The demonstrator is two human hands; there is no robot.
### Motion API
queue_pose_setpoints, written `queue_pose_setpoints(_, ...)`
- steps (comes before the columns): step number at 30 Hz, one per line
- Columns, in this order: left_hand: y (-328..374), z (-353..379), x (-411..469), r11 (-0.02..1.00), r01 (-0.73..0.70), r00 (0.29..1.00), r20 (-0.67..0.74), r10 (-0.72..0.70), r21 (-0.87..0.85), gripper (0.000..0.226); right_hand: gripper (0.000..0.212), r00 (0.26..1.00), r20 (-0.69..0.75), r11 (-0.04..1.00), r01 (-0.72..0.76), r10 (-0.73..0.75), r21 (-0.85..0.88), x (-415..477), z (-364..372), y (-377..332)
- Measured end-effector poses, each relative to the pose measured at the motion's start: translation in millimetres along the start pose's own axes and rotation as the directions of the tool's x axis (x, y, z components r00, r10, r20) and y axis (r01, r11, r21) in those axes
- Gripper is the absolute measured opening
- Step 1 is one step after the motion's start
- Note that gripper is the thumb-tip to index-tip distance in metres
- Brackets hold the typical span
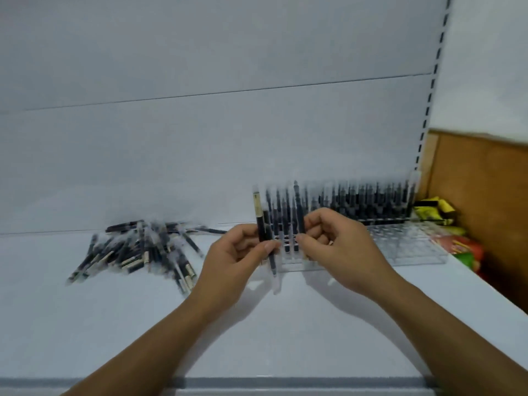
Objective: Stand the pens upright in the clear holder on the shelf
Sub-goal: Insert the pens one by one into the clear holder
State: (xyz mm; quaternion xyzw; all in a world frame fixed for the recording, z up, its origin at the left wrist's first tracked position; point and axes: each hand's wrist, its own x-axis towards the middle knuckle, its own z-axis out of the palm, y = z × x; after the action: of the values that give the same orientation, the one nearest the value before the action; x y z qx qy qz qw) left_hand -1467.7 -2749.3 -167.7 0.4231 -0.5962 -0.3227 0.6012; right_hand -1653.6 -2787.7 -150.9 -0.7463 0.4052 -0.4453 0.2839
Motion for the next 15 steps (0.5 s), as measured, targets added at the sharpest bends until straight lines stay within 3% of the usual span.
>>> queue_pose_setpoints(6, -8, 63, 6, 0.995, 0.019, 0.993, 0.116, -0.008, -0.094, 0.021, 0.009, 0.986, -0.159, 0.999, -0.048, 0.044, -0.024, -16, -45, 28)
queue_pose_setpoints(10, -14, 64, 6, 0.997, 0.024, 0.987, 0.158, -0.013, -0.074, 0.026, 0.007, 0.974, -0.220, 0.998, -0.064, 0.058, -0.017, -12, -56, 36)
queue_pose_setpoints(15, -19, 64, 8, 0.982, 0.108, 0.981, 0.176, -0.080, -0.156, 0.017, 0.017, 0.967, -0.251, 0.998, -0.044, 0.033, -0.037, 10, -63, 31)
